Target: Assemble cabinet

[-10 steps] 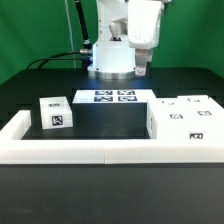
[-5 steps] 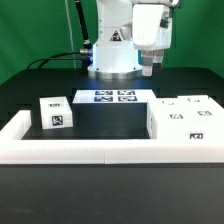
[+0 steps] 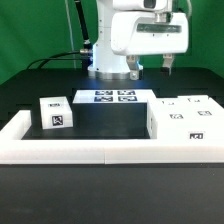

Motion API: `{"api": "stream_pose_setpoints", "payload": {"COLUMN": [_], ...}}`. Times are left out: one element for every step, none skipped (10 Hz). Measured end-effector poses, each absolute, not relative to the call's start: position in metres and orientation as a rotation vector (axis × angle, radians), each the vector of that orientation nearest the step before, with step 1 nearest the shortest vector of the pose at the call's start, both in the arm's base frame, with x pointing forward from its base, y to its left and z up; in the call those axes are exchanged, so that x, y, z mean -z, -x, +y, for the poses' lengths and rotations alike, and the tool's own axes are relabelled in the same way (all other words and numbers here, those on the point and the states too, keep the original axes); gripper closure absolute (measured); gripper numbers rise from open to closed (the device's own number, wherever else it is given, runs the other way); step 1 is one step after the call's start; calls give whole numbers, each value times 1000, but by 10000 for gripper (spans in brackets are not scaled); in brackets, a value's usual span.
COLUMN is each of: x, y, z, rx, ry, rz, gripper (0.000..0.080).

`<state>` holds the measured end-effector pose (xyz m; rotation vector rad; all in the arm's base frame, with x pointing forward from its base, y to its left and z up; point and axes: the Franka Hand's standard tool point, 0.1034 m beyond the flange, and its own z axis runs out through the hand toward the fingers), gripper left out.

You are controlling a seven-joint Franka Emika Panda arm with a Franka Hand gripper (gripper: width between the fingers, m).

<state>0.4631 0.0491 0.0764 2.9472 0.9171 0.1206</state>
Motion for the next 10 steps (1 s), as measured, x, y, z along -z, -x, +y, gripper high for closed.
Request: {"api": "stream_pose_setpoints", "payload": {"x": [-72, -71, -71, -71, -71, -69, -58, -49, -46, -39], "y": [-463, -464, -463, -463, -463, -465, -467, -469, -474, -477], "z": [54, 58, 60, 61, 61, 64, 70, 72, 75, 79], "rx": [-115, -122, -123, -123, -123, -151, -204, -222, -255, -271], "ry": [-3001, -3044, -3076, -3096, -3109, -3125, -3129, -3130, -3131, -3139], "rz": [788, 679, 572, 497, 444, 376, 390, 400, 399, 375], "gripper": [2, 2, 2, 2, 2, 2, 2, 2, 2, 2]}}
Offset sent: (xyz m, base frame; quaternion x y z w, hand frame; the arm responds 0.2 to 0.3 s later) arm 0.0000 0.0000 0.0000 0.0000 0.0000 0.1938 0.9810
